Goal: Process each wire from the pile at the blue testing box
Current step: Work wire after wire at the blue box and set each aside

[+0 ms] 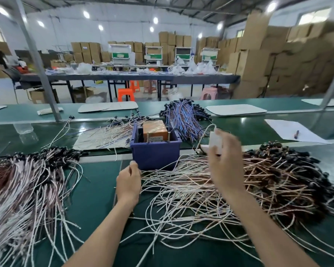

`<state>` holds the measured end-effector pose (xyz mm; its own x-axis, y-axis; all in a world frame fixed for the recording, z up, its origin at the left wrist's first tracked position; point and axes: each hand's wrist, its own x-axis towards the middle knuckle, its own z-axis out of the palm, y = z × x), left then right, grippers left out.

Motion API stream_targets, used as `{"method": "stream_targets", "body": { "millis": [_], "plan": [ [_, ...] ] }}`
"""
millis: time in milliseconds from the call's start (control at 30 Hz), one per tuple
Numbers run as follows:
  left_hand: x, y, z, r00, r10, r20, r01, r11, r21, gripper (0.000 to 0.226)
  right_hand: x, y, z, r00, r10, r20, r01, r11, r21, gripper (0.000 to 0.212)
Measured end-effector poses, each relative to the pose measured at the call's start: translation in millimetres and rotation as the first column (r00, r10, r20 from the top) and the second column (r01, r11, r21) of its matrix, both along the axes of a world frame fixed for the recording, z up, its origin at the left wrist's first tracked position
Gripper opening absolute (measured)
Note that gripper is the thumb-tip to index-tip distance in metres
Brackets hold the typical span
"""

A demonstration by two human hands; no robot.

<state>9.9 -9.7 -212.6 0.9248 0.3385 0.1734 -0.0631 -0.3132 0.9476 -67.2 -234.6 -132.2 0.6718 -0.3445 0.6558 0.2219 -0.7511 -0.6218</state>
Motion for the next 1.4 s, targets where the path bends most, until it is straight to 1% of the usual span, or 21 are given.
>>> {"method": "stream_targets", "body": {
  "millis": [67, 100, 167, 200, 233, 267, 300, 367, 400, 467, 500, 567, 667, 767, 833, 933, 1133, 1200, 1267, 1333, 1400],
  "plan": [
    [-5, 6, 7, 0.994, -0.102, -0.029, 0.101, 0.995, -0.018, 0.057, -6, 35, -21, 0.994, 0.071, -0.085, -0.084, 0.984, -0.158, 0.041],
    [-8, 14, 12, 0.992, -0.122, -0.027, 0.123, 0.992, 0.024, 0.057, -8, 48, -30, 0.989, 0.087, -0.116, -0.109, 0.973, -0.204, 0.042],
    [-9, 41, 21, 0.996, -0.089, -0.005, 0.087, 0.965, 0.249, 0.053, -10, 67, -43, 0.979, 0.105, -0.175, -0.143, 0.965, -0.222, 0.045],
    [-8, 58, 26, 0.999, -0.054, -0.004, 0.051, 0.920, 0.390, 0.049, -10, 73, -49, 0.970, 0.111, -0.215, -0.158, 0.964, -0.215, 0.046],
    [-7, 78, 31, 1.000, -0.016, -0.018, 0.023, 0.850, 0.527, 0.044, -10, 77, -55, 0.959, 0.117, -0.256, -0.174, 0.962, -0.212, 0.046],
    [-4, 97, 36, 0.999, 0.031, -0.043, 0.005, 0.755, 0.655, 0.040, -10, 81, -62, 0.948, 0.124, -0.291, -0.191, 0.958, -0.214, 0.047],
    [-2, 116, 40, 0.993, 0.093, -0.073, -0.004, 0.639, 0.769, 0.037, -11, 84, -68, 0.939, 0.131, -0.319, -0.208, 0.953, -0.220, 0.047],
    [1, 149, 45, 0.965, 0.219, -0.142, 0.041, 0.409, 0.912, 0.035, -13, 88, -79, 0.924, 0.138, -0.358, -0.228, 0.948, -0.223, 0.046],
    [1, 161, 44, 0.945, 0.266, -0.190, 0.095, 0.332, 0.938, 0.036, -14, 88, -82, 0.918, 0.134, -0.374, -0.231, 0.947, -0.226, 0.046],
    [2, 178, 38, 0.911, 0.322, -0.258, 0.181, 0.251, 0.951, 0.035, -14, 88, -87, 0.913, 0.127, -0.388, -0.226, 0.948, -0.223, 0.046],
    [2, 181, 33, 0.903, 0.332, -0.271, 0.197, 0.239, 0.951, 0.033, -14, 87, -88, 0.915, 0.132, -0.382, -0.225, 0.952, -0.209, 0.045],
    [5, 183, 25, 0.902, 0.337, -0.269, 0.179, 0.276, 0.944, 0.032, -14, 87, -89, 0.918, 0.150, -0.366, -0.228, 0.957, -0.178, 0.044],
    [9, 176, 22, 0.904, 0.353, -0.242, 0.092, 0.392, 0.915, 0.040, -15, 87, -89, 0.922, 0.157, -0.355, -0.232, 0.956, -0.179, 0.042],
    [15, 168, 22, 0.905, 0.371, -0.209, 0.031, 0.432, 0.901, 0.043, -15, 86, -90, 0.920, 0.150, -0.363, -0.229, 0.956, -0.183, 0.042],
    [23, 162, 22, 0.908, 0.359, -0.217, 0.055, 0.410, 0.910, 0.045, -14, 87, -90, 0.920, 0.163, -0.356, -0.232, 0.959, -0.162, 0.041],
    [33, 154, 21, 0.890, 0.369, -0.267, 0.140, 0.337, 0.931, 0.046, -14, 87, -90, 0.923, 0.177, -0.341, -0.237, 0.961, -0.142, 0.039],
    [41, 156, 21, 0.886, 0.402, -0.230, 0.085, 0.347, 0.934, 0.038, -13, 86, -91, 0.928, 0.200, -0.315, -0.234, 0.970, -0.072, 0.038],
    [44, 156, 23, 0.877, 0.406, -0.257, 0.076, 0.412, 0.908, 0.041, -13, 86, -92, 0.928, 0.211, -0.307, -0.234, 0.971, -0.041, 0.038],
    [47, 160, 26, 0.863, 0.415, -0.289, 0.012, 0.554, 0.832, 0.042, -13, 86, -93, 0.928, 0.218, -0.302, -0.232, 0.973, -0.010, 0.038],
    [49, 165, 31, 0.857, 0.408, -0.314, -0.119, 0.750, 0.650, 0.037, -13, 86, -93, 0.930, 0.223, -0.293, -0.230, 0.973, 0.010, 0.037],
    [51, 173, 39, 0.881, 0.359, -0.308, -0.248, 0.905, 0.344, 0.024, -14, 86, -93, 0.932, 0.225, -0.283, -0.230, 0.973, 0.017, 0.037]
  ]
}}
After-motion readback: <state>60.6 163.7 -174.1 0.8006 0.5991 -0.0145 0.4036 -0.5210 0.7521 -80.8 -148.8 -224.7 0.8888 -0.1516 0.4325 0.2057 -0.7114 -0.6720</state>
